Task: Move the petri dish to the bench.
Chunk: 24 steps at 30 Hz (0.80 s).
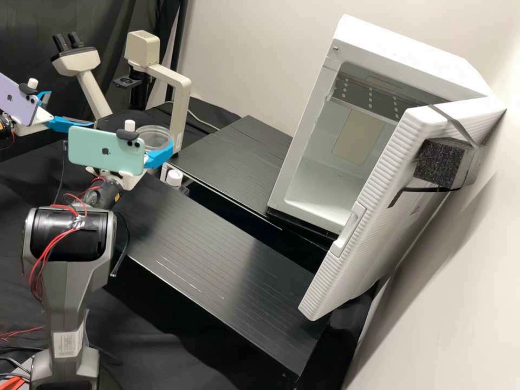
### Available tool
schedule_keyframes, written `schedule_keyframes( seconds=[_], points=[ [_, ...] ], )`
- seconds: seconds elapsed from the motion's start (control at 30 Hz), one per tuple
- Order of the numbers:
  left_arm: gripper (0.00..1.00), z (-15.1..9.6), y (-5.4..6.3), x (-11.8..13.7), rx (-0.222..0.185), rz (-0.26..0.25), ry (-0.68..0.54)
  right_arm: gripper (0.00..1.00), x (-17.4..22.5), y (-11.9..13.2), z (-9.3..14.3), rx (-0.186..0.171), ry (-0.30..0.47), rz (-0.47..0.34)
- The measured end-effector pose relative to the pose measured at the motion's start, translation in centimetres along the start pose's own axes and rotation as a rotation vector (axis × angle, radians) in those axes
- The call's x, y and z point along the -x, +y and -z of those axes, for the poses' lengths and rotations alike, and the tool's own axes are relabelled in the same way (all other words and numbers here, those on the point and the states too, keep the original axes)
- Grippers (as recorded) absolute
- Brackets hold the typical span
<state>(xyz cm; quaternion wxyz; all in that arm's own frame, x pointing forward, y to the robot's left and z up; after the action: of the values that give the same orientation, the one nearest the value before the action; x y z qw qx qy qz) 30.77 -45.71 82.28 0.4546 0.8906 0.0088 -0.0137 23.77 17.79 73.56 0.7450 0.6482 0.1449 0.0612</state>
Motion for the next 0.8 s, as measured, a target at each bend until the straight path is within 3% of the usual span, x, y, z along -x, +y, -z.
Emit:
schedule_keyframes(
  seconds=[0.17, 0.5, 0.8],
  points=[
    [1.00, 0.0, 0.0, 0.0, 0.000, 0.000, 0.000, 0.00, 2.6, -0.1, -2.7, 0.023, -0.059, 0.008],
    [1.00, 0.0, 0.0, 0.0, 0.000, 0.000, 0.000, 0.00, 6.7, 1.4, -7.2, -0.013, -0.236, -0.085],
    [1.00, 0.0, 0.0, 0.0, 0.000, 0.000, 0.000, 0.00, 8.1, 1.3, -9.4, 0.020, -0.325, -0.085]
  ],
)
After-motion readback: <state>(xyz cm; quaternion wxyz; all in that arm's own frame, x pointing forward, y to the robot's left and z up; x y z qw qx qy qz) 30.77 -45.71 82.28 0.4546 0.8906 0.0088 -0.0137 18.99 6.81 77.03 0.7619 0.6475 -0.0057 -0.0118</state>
